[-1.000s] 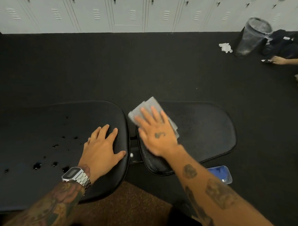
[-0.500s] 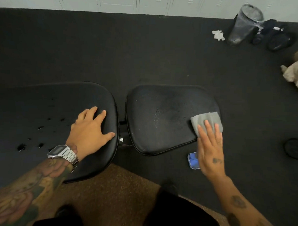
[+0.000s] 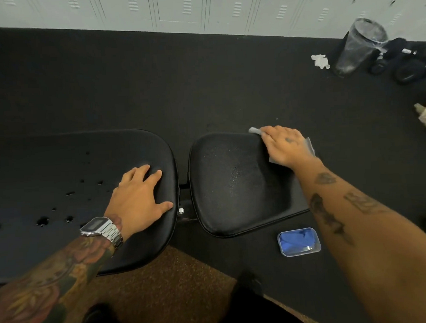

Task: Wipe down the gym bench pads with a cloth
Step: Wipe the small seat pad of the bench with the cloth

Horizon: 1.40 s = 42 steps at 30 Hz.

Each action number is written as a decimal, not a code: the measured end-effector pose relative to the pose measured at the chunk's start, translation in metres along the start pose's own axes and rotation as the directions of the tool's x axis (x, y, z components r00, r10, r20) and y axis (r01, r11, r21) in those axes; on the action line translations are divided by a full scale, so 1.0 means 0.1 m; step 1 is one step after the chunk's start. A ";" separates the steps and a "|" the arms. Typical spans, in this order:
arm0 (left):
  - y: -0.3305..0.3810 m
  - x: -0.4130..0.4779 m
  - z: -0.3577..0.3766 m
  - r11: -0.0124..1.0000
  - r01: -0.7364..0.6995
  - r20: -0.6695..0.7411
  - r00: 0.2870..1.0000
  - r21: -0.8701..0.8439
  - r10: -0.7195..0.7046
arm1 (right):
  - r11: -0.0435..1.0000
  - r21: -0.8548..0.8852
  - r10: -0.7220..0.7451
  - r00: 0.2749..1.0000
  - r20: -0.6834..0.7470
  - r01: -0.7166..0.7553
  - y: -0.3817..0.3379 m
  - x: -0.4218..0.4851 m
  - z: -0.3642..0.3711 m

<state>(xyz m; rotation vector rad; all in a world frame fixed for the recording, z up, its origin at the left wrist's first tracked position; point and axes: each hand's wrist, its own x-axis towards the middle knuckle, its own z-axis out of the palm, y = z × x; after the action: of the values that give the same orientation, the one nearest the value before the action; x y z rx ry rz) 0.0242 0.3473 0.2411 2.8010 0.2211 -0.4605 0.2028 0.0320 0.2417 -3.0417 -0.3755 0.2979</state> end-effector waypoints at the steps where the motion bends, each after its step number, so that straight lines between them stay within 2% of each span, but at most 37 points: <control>1: 0.00 0.01 -0.01 1.000 0.002 0.004 1.000 -0.005 -0.002 | 1.000 0.026 0.004 1.000 0.030 -0.005 -0.21 0.09 0.02; 4: -0.01 0.02 -0.02 1.000 0.002 0.015 1.000 -0.026 -0.002 | 0.993 0.096 -0.074 0.997 -0.013 0.075 -0.89 0.14 0.16; 7: -0.03 0.03 -0.03 0.999 0.001 0.020 1.000 -0.046 0.000 | 0.961 0.069 -0.262 0.961 -0.089 0.269 -1.32 0.00 0.36; 10: -0.03 0.04 -0.03 0.999 0.002 0.017 1.000 -0.042 -0.001 | 0.879 0.013 -0.476 0.880 -0.017 0.476 -1.50 -0.29 0.45; 12: -0.03 0.03 -0.02 0.999 0.001 0.012 1.000 -0.044 -0.001 | 0.844 0.003 -0.536 0.843 0.049 0.537 -1.53 -0.60 0.51; 15: -0.04 0.02 -0.02 0.999 -0.006 -0.002 1.000 -0.050 0.006 | 0.784 -0.042 -0.617 0.785 0.053 0.619 -1.48 -1.11 0.63; 17: -0.03 0.01 -0.03 0.999 -0.008 -0.003 1.000 -0.049 0.008 | 0.681 -0.110 -0.717 0.690 0.101 0.724 -1.36 -1.37 0.72; 19: -0.03 -0.01 -0.02 0.998 -0.003 0.003 1.000 -0.058 0.004 | 0.525 -0.211 -0.813 0.559 0.164 0.825 -1.20 -1.52 0.75; 20: -0.04 -0.01 -0.02 0.998 -0.001 0.007 1.000 -0.061 0.001 | 0.443 -0.268 -0.846 0.497 0.190 0.856 -1.10 -1.56 0.73; 22: -0.05 -0.02 0.00 0.998 0.000 0.013 1.000 -0.062 0.001 | 0.325 -0.351 -0.879 0.418 0.231 0.878 -0.85 -1.62 0.67; 25: -0.05 -0.03 0.01 0.998 -0.007 0.010 1.000 -0.067 0.007 | 0.204 -0.442 -0.862 0.374 0.343 0.874 -0.26 -1.61 0.58; 28: -0.05 -0.03 0.02 0.999 -0.010 0.004 1.000 -0.050 0.011 | 0.139 -0.500 -0.794 0.398 0.459 0.855 0.20 -1.54 0.45; 30: -0.05 -0.03 0.03 0.999 -0.016 0.009 1.000 -0.036 0.016 | 0.129 -0.512 -0.778 0.407 0.478 0.849 0.26 -1.49 0.39; 33: -0.03 -0.02 0.02 0.999 -0.013 0.023 1.000 -0.030 0.014 | 0.120 -0.458 -0.850 0.330 0.411 0.881 0.07 -1.47 0.43; 35: -0.02 -0.01 0.01 1.000 -0.011 0.024 1.000 -0.028 0.011 | 0.156 -0.416 -0.879 0.318 0.355 0.896 -0.15 -1.46 0.50; 39: -0.02 -0.01 0.02 1.000 -0.008 0.027 1.000 -0.018 0.008 | 0.430 -0.272 -0.864 0.480 0.153 0.861 -0.60 -1.42 0.64; 42: -0.03 -0.01 0.03 1.000 -0.010 0.027 1.000 -0.012 0.010 | 0.586 -0.123 -0.797 0.597 0.085 0.801 -0.79 -1.35 0.61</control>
<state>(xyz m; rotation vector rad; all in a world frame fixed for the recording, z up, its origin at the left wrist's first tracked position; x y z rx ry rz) 0.0214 0.3494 0.2378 2.7811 0.2032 -0.4929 0.0438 0.0780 0.2134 -2.6008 -1.7600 0.2306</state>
